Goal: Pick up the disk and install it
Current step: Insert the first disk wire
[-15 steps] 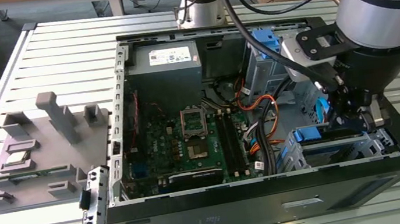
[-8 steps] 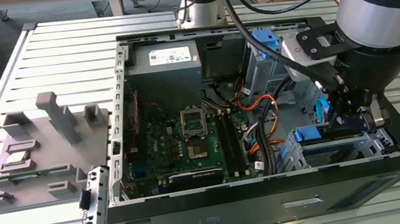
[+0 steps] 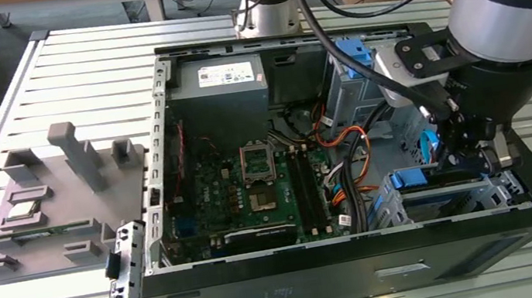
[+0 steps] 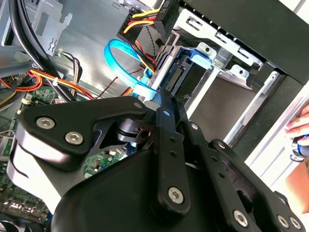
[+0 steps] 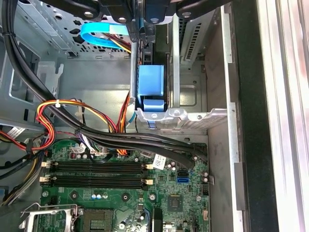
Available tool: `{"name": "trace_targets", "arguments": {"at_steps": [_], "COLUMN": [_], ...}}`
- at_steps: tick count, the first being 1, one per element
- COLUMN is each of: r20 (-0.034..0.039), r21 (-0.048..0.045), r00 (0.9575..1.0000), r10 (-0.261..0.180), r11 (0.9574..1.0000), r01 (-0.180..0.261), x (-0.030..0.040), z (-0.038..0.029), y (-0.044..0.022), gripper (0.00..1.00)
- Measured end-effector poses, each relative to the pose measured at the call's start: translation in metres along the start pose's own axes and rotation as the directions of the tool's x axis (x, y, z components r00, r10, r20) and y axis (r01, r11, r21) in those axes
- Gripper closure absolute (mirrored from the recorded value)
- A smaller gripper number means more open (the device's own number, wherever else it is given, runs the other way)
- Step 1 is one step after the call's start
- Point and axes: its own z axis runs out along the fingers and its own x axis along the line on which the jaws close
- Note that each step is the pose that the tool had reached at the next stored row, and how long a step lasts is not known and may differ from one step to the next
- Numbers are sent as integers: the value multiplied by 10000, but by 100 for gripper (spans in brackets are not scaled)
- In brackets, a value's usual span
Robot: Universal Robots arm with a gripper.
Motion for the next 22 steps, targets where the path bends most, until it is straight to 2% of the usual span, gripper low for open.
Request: {"name": "trace_targets", "arguments": {"at_steps": [17,22], "r20": [-2,-3], "r21": [1,1], "r00": [10000,10000], "r10": [13,18], "r11": [10000,10000], "r01": [-13,-18], "x": [3,6], "z": [22,48], "y": [19,29], "gripper": [84,84]}}
